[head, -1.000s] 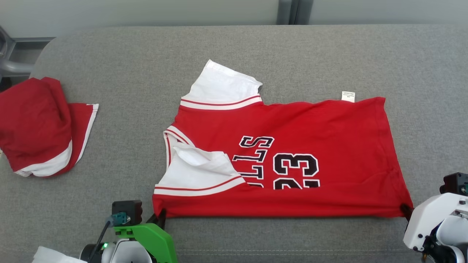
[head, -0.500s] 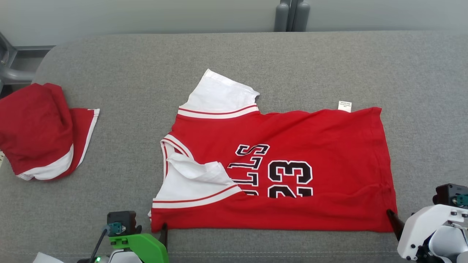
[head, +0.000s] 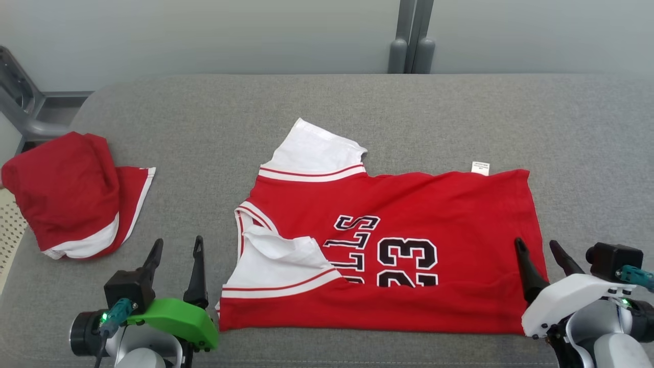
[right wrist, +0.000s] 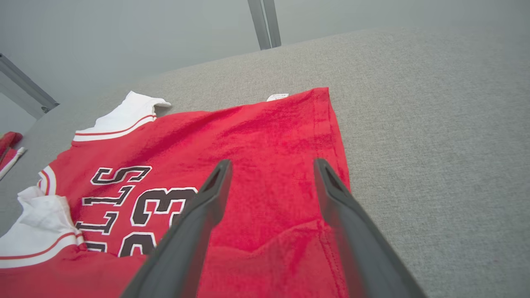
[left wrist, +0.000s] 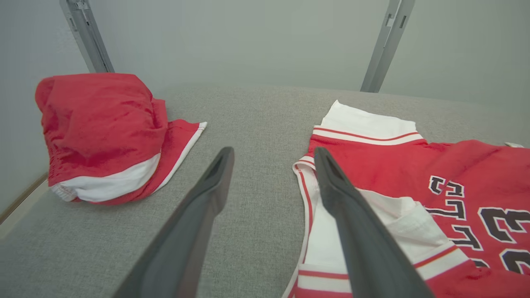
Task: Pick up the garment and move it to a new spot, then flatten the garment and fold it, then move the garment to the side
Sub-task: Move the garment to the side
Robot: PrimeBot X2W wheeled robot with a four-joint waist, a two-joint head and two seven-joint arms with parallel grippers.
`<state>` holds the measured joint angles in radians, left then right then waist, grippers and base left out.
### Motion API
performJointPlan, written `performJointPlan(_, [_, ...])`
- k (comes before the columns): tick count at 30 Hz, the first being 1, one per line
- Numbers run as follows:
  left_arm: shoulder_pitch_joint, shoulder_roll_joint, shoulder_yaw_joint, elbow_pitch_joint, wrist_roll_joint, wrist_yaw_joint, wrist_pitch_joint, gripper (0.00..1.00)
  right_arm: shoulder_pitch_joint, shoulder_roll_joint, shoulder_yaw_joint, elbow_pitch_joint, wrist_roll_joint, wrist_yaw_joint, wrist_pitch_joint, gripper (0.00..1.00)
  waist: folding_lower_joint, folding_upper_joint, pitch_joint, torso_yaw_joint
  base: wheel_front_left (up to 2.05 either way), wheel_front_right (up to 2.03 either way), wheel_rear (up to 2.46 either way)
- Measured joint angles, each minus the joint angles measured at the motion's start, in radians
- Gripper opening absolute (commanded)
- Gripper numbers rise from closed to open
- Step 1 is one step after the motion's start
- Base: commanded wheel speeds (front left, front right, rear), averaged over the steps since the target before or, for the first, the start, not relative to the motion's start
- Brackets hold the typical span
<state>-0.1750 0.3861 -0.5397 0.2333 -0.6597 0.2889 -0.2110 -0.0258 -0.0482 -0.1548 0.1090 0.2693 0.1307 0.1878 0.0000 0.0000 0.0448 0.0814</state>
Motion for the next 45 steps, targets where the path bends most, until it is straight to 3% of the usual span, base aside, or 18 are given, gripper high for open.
performJointPlan(14, [0.027,-0.074,0.137,-0.007,0.081,0.023,-0.051,1.00,-0.078,0.000,0.154,0.123,-0.032,0.000,-0.298,1.00,0.0000,0.0000,-0.079,-0.002,0.00,0.00,0.00])
performJointPlan(20, [0.070,-0.125,0.221,-0.036,0.071,-0.061,-0.052,1.00,-0.108,0.000,0.175,0.202,-0.016,0.000,-0.334,1.00,0.0000,0.0000,-0.095,0.001,0.00,0.00,0.00])
performJointPlan(29, [0.126,-0.152,0.271,-0.043,0.178,-0.184,-0.053,1.00,-0.131,0.000,0.200,0.273,-0.020,0.000,-0.358,1.00,0.0000,0.0000,-0.093,0.003,0.00,0.00,0.00])
performJointPlan(37, [0.130,-0.187,0.305,-0.002,0.230,-0.219,-0.053,1.00,-0.143,0.000,0.205,0.286,-0.035,0.000,-0.361,1.00,0.0000,0.0000,-0.079,0.004,0.00,0.00,0.00])
performJointPlan(45, [0.118,-0.185,0.283,0.063,0.231,-0.244,-0.050,1.00,-0.145,0.000,0.203,0.284,-0.016,0.000,-0.357,1.00,0.0000,0.0000,-0.070,-0.002,0.00,0.00,0.00])
